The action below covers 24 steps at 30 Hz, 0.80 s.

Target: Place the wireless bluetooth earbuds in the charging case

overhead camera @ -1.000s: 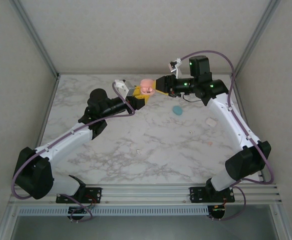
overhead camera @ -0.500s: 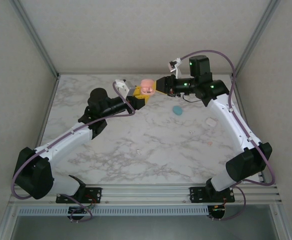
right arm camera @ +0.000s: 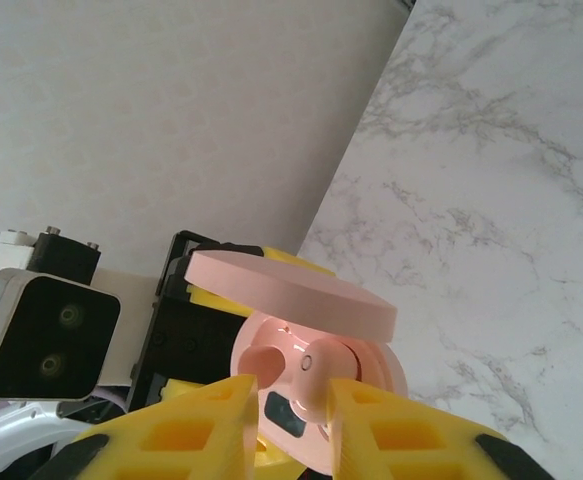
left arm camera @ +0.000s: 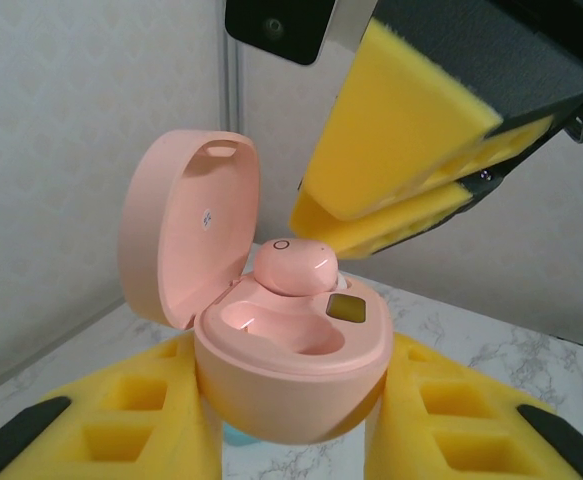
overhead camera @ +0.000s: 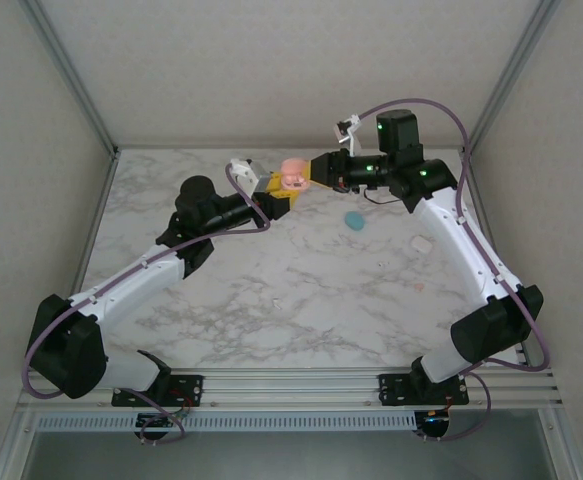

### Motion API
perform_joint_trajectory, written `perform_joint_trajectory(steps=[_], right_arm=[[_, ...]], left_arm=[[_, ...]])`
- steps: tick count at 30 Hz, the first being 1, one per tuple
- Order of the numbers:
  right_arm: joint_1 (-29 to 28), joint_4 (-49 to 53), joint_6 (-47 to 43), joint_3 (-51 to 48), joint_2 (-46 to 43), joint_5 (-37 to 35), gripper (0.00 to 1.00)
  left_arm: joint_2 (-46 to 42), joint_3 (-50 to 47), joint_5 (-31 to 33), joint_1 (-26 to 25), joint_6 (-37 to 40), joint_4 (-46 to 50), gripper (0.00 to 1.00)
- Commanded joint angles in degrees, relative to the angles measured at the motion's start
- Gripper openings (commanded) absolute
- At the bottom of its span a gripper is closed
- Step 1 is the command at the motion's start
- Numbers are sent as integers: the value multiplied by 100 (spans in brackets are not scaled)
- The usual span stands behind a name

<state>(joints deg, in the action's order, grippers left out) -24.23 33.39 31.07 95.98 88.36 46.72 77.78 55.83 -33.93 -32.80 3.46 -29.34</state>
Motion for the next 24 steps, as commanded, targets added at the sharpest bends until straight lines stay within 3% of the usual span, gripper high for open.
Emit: perform_joint_trajectory(steps=[1, 14, 19, 24], right_arm=[[-56, 275, -254, 256, -68, -325, 28], [-56, 698, -446, 293, -209, -737, 31], [252, 888, -413, -51, -704, -1615, 34], [1285, 1237, 274, -1608, -1618, -3368, 33]], left_arm=[[-87, 173, 61, -69, 111, -31, 18], [-123, 120, 96, -69, 63, -151, 18], [-157, 112, 212, -69, 63, -155, 18], [-206, 42, 303, -69, 23, -229, 18]])
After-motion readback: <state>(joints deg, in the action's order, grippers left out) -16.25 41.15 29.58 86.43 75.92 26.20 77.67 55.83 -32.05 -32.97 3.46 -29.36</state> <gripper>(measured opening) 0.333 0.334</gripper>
